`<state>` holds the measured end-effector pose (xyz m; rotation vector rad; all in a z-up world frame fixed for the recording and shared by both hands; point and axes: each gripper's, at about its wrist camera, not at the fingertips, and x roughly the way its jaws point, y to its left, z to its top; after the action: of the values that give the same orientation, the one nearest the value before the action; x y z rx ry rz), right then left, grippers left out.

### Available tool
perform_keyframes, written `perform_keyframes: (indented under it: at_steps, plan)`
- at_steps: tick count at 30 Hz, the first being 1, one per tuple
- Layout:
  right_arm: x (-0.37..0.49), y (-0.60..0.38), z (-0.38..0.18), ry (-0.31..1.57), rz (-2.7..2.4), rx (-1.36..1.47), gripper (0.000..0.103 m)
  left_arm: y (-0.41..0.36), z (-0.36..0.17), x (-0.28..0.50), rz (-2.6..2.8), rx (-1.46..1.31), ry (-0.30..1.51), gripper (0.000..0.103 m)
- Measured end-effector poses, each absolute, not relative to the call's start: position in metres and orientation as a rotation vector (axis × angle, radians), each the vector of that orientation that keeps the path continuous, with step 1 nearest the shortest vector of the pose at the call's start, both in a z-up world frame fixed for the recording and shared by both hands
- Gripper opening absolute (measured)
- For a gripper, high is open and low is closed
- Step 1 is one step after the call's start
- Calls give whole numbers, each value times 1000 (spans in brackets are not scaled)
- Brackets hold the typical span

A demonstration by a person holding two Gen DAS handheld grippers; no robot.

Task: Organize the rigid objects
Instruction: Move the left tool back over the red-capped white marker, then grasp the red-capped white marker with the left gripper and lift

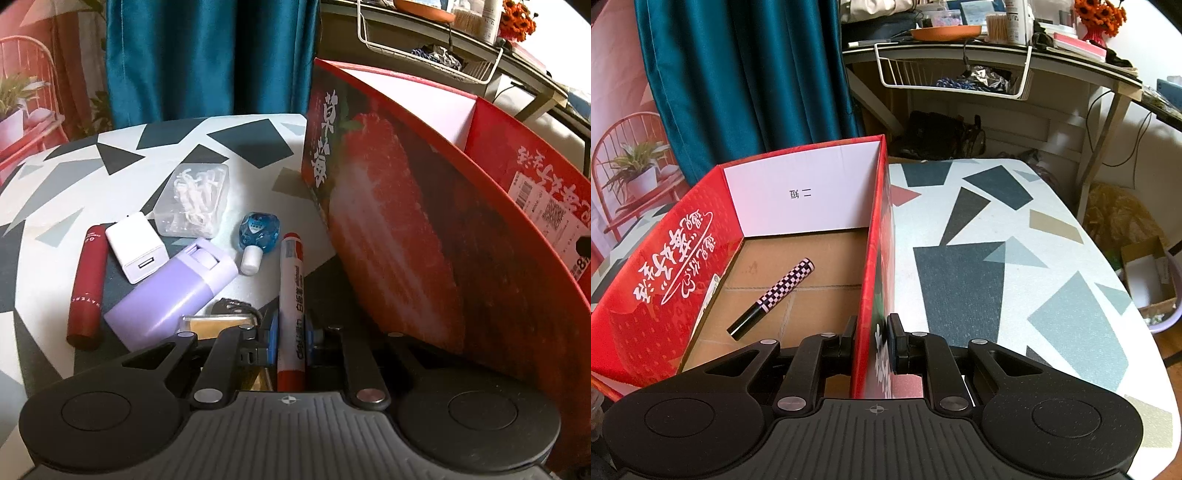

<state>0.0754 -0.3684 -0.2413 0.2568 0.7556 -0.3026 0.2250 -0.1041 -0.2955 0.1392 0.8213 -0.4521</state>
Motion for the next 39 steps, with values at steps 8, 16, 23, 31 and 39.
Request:
perform_keyframes:
  at_steps: [8, 16, 23, 31, 39]
  plan:
    - [76, -368, -242, 760, -304, 252, 14, -107, -296, 232, -465, 95, 826, 16]
    - [77, -366, -240, 763, -306, 240, 13, -108, -296, 226, -451, 119, 813, 16]
    - [77, -361, -239, 774, -289, 190, 13, -101, -297, 224, -460, 92, 817, 16]
    - [76, -367, -240, 762, -290, 247, 14, -94, -291, 225, -454, 60, 822, 16]
    - [79, -363, -240, 773, -357, 281, 11, -89, -272, 225, -449, 30, 775, 16]
